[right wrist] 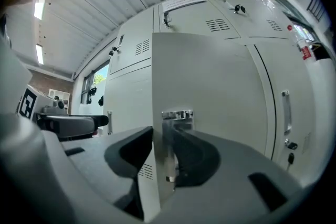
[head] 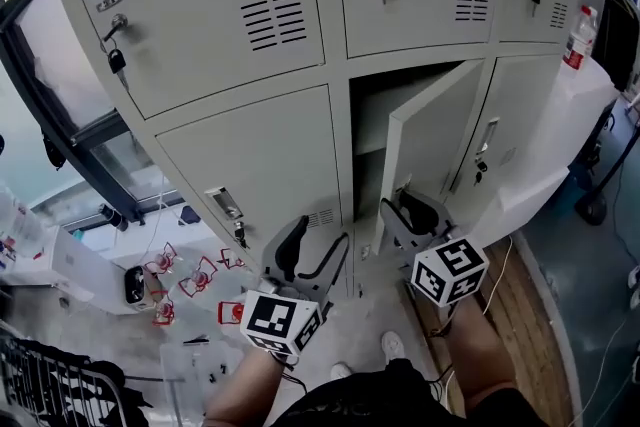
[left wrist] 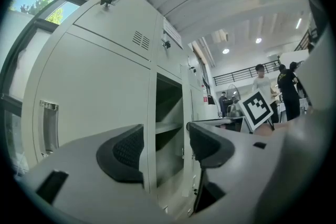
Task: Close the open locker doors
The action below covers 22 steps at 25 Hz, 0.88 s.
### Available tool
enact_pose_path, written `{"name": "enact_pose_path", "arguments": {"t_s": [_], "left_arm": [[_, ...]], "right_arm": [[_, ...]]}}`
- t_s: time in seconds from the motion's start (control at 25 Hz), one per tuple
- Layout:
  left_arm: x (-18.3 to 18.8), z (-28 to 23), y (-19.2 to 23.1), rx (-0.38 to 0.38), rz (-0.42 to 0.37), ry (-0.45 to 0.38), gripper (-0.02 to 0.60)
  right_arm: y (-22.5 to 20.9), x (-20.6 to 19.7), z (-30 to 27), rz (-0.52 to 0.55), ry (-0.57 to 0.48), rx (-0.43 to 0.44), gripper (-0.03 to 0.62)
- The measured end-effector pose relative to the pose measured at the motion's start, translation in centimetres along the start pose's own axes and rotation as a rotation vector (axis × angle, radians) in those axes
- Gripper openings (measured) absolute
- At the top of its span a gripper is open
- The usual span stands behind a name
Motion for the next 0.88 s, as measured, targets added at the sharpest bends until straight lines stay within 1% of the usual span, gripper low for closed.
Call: {"name": "enact_pose_path", "arguments": {"t_s": [0.16, 0.4, 0.56, 0.88], "left_arm": [[0.3, -0.1, 0.8, 0.038, -0.003, -0.008, 0.276], [0.5, -0.3, 1.9, 0.09, -0.008, -0.021, 0.276], [0.7, -0.6, 2.7, 0.128, -0.005, -0.028, 0.276], [1.1, -1.3, 3.9, 0.187, -0.013, -0.045, 0.276]], "right_arm": [[-0.3, 0.4, -1.5, 0.004, -0.016, 0.022, 0.126], [-0.5, 0.5, -3.9, 0.019, -0.019, 0.077, 0.127], [-0.7, 0.6, -5.5, 0.024, -0.024, 0.114, 0.143], [-1.4, 0.8, -8.2, 0.024, -0.04, 0.165, 0.147]]}}
Point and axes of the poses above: the fingertips, and each gripper's own axes: z backward along the fingers, y to its left, x out of its top, the point moved 4 cm from there along z, backward along the fingers, and after that the axes turned 11 degrees about z, right-handed, at the moved point
